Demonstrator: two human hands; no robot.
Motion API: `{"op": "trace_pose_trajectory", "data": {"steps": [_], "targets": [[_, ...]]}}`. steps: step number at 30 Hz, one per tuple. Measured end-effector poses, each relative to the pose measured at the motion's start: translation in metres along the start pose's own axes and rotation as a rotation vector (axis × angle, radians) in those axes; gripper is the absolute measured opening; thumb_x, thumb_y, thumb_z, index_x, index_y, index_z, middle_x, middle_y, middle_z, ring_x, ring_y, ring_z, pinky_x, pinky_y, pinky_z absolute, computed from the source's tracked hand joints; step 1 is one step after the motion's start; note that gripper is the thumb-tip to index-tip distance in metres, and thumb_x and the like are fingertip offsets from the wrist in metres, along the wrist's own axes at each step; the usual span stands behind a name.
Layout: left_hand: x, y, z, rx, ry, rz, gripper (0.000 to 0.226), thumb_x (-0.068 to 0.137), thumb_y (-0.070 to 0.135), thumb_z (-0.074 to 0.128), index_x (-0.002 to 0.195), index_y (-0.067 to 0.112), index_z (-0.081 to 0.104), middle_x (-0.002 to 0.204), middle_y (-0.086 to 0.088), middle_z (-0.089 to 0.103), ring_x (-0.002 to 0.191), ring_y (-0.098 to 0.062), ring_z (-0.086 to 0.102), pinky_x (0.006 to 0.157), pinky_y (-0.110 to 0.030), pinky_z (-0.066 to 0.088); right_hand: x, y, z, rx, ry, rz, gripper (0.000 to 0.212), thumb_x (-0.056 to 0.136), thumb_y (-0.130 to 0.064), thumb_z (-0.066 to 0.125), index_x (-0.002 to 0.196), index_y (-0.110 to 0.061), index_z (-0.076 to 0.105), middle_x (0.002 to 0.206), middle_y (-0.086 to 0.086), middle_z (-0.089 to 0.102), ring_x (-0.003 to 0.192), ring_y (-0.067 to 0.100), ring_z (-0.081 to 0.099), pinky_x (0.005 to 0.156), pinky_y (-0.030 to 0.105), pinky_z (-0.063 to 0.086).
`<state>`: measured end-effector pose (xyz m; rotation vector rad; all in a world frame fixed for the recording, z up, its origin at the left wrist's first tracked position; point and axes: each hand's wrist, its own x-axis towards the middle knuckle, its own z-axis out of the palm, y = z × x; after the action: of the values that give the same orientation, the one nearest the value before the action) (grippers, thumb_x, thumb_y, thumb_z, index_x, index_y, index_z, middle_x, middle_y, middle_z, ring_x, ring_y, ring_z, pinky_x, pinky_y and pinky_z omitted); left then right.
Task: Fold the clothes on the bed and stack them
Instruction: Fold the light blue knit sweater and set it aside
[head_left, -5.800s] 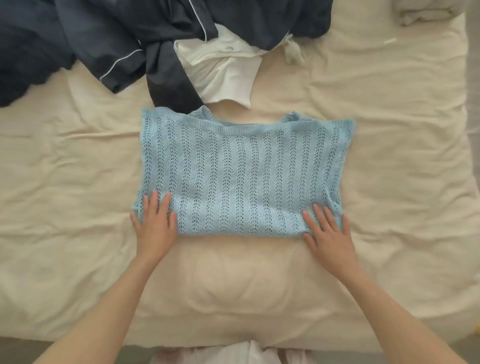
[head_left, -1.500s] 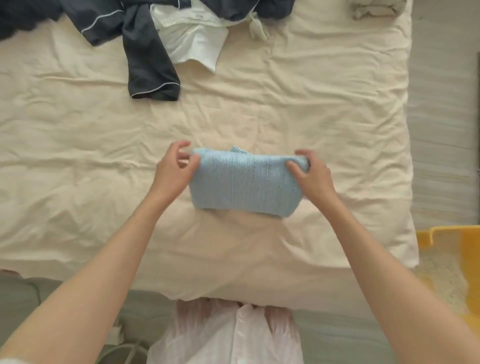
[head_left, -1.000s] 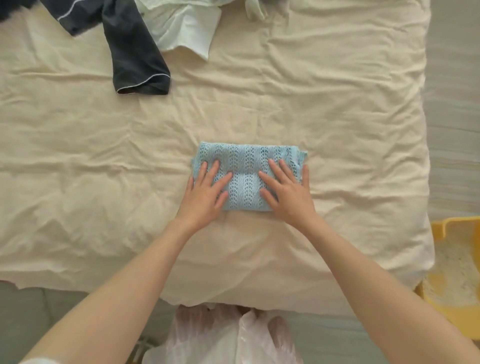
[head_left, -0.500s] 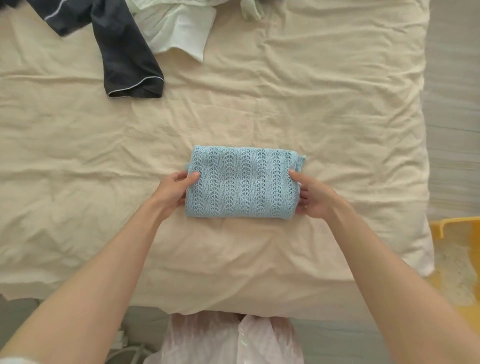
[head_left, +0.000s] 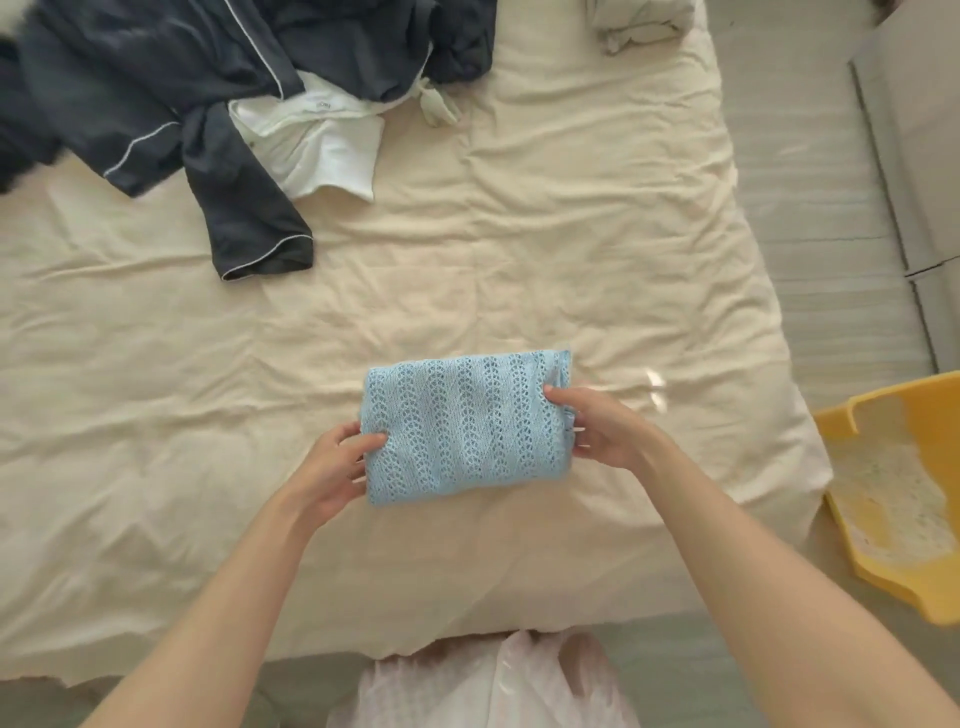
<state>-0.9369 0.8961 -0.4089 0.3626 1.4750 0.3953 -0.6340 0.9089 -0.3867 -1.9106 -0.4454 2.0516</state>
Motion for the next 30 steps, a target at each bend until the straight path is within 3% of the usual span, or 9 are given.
{"op": "trace_pose_trajectory", "data": {"steps": [2, 5, 11, 15, 17, 21, 26, 30], "targets": [[-0.011, -0.001, -0.009, 0.021, -0.008, -0.004, 0.022, 0.090, 0.005, 0.056, 0.111, 0.010, 0.056, 0.100, -0.009, 0.066, 0.078, -0.021, 0.066, 0.061, -0.034, 0.052, -0.014, 0.011, 0.007, 0.032, 0.004, 0.019, 0.017, 0.089, -0.034, 0.061, 0.099, -0.020, 0.061, 0.090, 0.001, 0.067, 0.081, 0.018, 0.063, 0.066, 0.029, 0.046], [-0.032, 0.001, -0.019, 0.095, -0.004, 0.012, 0.024, 0.089, 0.004, 0.056, 0.113, 0.010, 0.055, 0.093, -0.007, 0.068, 0.073, -0.019, 0.068, 0.058, -0.033, 0.052, -0.039, 0.038, 0.016, 0.122, -0.008, 0.037, 0.018, 0.088, -0.035, 0.062, 0.097, -0.019, 0.060, 0.088, 0.003, 0.066, 0.079, 0.021, 0.062, 0.069, 0.031, 0.049], [-0.092, 0.008, -0.001, 0.218, -0.080, 0.057, 0.031, 0.088, 0.004, 0.059, 0.118, 0.009, 0.053, 0.094, -0.008, 0.071, 0.075, -0.020, 0.069, 0.061, -0.035, 0.054, -0.108, 0.077, 0.012, 0.279, 0.036, -0.034, 0.033, 0.086, -0.032, 0.065, 0.110, -0.012, 0.056, 0.100, 0.009, 0.066, 0.083, 0.025, 0.064, 0.074, 0.038, 0.056], [-0.137, 0.008, 0.032, 0.258, -0.120, 0.111, 0.033, 0.087, 0.005, 0.061, 0.118, 0.011, 0.052, 0.097, -0.010, 0.071, 0.080, -0.022, 0.070, 0.064, -0.037, 0.053, -0.163, 0.096, -0.012, 0.327, 0.061, -0.093, 0.048, 0.076, -0.034, 0.072, 0.113, -0.009, 0.054, 0.108, 0.011, 0.066, 0.087, 0.027, 0.065, 0.069, 0.037, 0.054], [-0.159, 0.005, 0.054, 0.271, -0.128, 0.138, 0.032, 0.087, 0.005, 0.062, 0.118, 0.011, 0.053, 0.097, -0.011, 0.071, 0.081, -0.022, 0.070, 0.065, -0.037, 0.054, -0.190, 0.107, -0.028, 0.358, 0.069, -0.137, 0.052, 0.071, -0.034, 0.073, 0.113, -0.010, 0.053, 0.105, 0.010, 0.066, 0.087, 0.027, 0.065, 0.070, 0.039, 0.055], [-0.201, -0.017, 0.112, 0.294, -0.122, 0.172, 0.029, 0.087, 0.003, 0.061, 0.113, 0.013, 0.054, 0.101, -0.013, 0.068, 0.084, -0.024, 0.068, 0.066, -0.038, 0.053, -0.236, 0.143, -0.070, 0.419, 0.131, -0.200, 0.039, 0.083, -0.026, 0.068, 0.114, -0.011, 0.052, 0.105, 0.011, 0.066, 0.090, 0.030, 0.064, 0.083, 0.047, 0.054], [-0.247, -0.072, 0.216, 0.272, -0.103, 0.188, 0.029, 0.086, 0.004, 0.062, 0.111, 0.015, 0.054, 0.103, -0.011, 0.067, 0.087, -0.024, 0.068, 0.060, -0.034, 0.053, -0.297, 0.188, -0.160, 0.427, 0.208, -0.244, 0.024, 0.086, -0.022, 0.065, 0.103, -0.013, 0.051, 0.091, 0.006, 0.065, 0.077, 0.025, 0.063, 0.066, 0.036, 0.053], [-0.272, -0.104, 0.302, 0.202, -0.140, 0.189, 0.030, 0.086, 0.004, 0.062, 0.111, 0.017, 0.053, 0.103, -0.009, 0.066, 0.088, -0.022, 0.067, 0.063, -0.036, 0.052, -0.335, 0.197, -0.244, 0.387, 0.242, -0.296, 0.029, 0.087, -0.023, 0.064, 0.110, -0.012, 0.051, 0.096, 0.007, 0.064, 0.084, 0.026, 0.061, 0.070, 0.038, 0.052]]}}
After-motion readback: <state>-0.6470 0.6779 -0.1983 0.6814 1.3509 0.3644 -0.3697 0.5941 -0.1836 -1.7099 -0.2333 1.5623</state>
